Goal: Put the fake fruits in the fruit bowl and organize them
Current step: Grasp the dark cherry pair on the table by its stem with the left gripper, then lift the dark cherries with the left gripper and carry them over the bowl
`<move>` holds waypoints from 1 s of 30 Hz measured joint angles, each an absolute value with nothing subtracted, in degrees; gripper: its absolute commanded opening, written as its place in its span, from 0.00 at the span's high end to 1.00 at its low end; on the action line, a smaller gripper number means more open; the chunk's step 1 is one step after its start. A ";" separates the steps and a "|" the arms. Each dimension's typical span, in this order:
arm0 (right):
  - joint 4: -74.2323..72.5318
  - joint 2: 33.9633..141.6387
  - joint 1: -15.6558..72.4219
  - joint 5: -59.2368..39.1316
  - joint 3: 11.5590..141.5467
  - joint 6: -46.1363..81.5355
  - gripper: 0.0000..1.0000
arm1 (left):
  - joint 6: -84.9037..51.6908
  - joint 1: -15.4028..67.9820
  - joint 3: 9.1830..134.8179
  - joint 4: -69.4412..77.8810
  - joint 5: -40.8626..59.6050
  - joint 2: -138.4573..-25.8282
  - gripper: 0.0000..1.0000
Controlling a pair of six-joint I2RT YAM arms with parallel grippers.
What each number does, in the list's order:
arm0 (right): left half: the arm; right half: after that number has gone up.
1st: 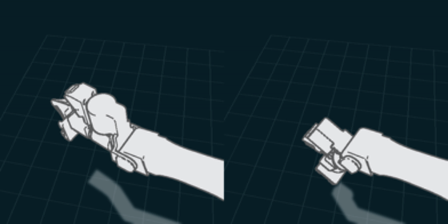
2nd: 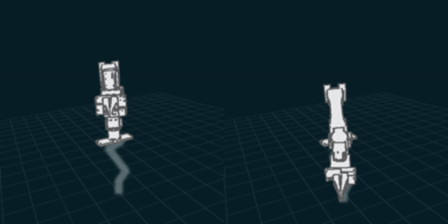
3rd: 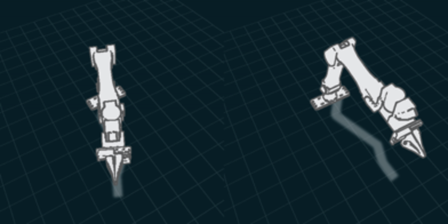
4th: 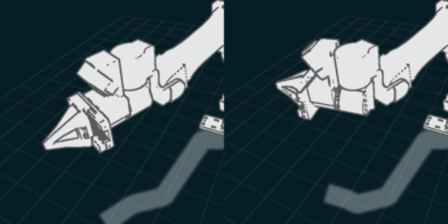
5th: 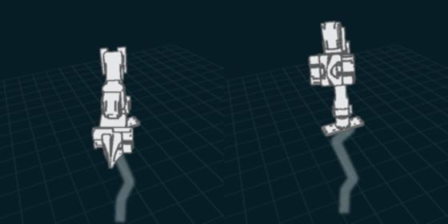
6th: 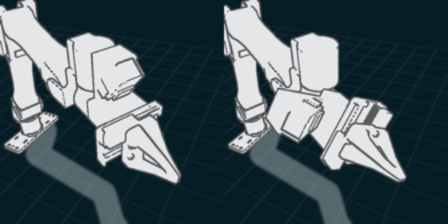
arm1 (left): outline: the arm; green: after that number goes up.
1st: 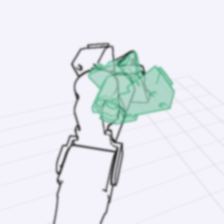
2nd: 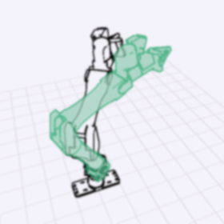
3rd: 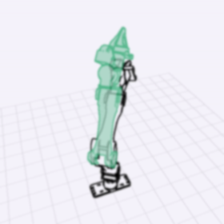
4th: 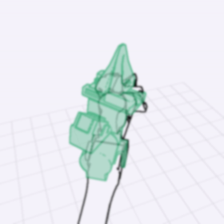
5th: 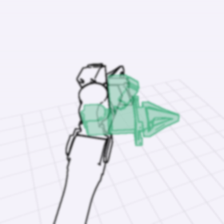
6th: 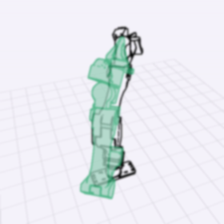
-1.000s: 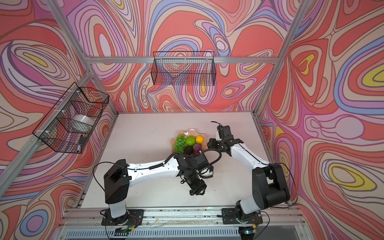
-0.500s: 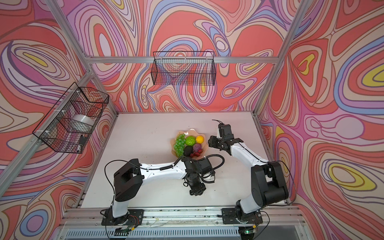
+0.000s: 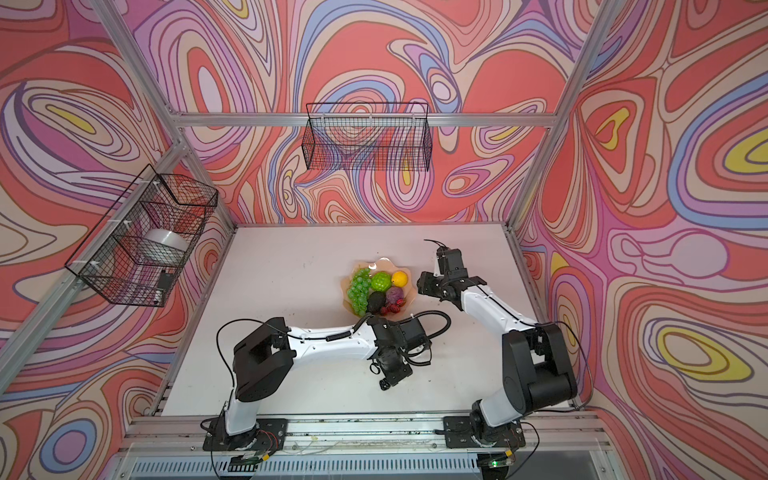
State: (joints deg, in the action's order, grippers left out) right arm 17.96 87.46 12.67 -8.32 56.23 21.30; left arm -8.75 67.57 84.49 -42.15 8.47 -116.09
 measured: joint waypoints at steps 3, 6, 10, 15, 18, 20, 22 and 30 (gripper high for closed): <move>17.89 87.46 12.67 -8.34 56.23 21.30 0.44 | -8.78 67.57 83.85 -41.93 7.97 -116.07 0.81; 17.65 87.46 12.67 -8.43 56.23 21.30 0.45 | -8.78 67.57 83.42 -41.93 7.42 -116.05 0.88; 17.52 87.61 12.67 -8.67 56.23 21.32 0.45 | -8.82 67.57 82.72 -41.80 6.76 -115.59 0.93; 17.17 88.20 12.67 -8.99 56.23 21.37 0.45 | -9.04 67.57 80.88 -41.74 5.32 -112.84 0.99; 17.08 89.30 12.67 -9.30 56.34 21.52 0.46 | -9.13 67.48 79.68 -41.78 4.84 -109.82 1.00; 17.12 90.24 12.67 -9.56 56.51 21.54 0.46 | -9.26 67.24 79.00 -41.78 4.93 -107.57 1.00; 17.23 91.00 12.67 -9.87 56.93 21.58 0.46 | -9.56 66.57 78.22 -41.78 5.65 -105.03 1.00; 16.67 90.78 12.67 -10.07 57.95 22.15 0.48 | -12.25 58.65 75.33 -41.80 8.88 -93.82 1.00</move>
State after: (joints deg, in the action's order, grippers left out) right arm 16.67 90.78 12.67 -10.07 57.95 22.15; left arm -12.25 58.65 75.33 -41.80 8.88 -93.82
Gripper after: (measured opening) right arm 0.521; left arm 0.050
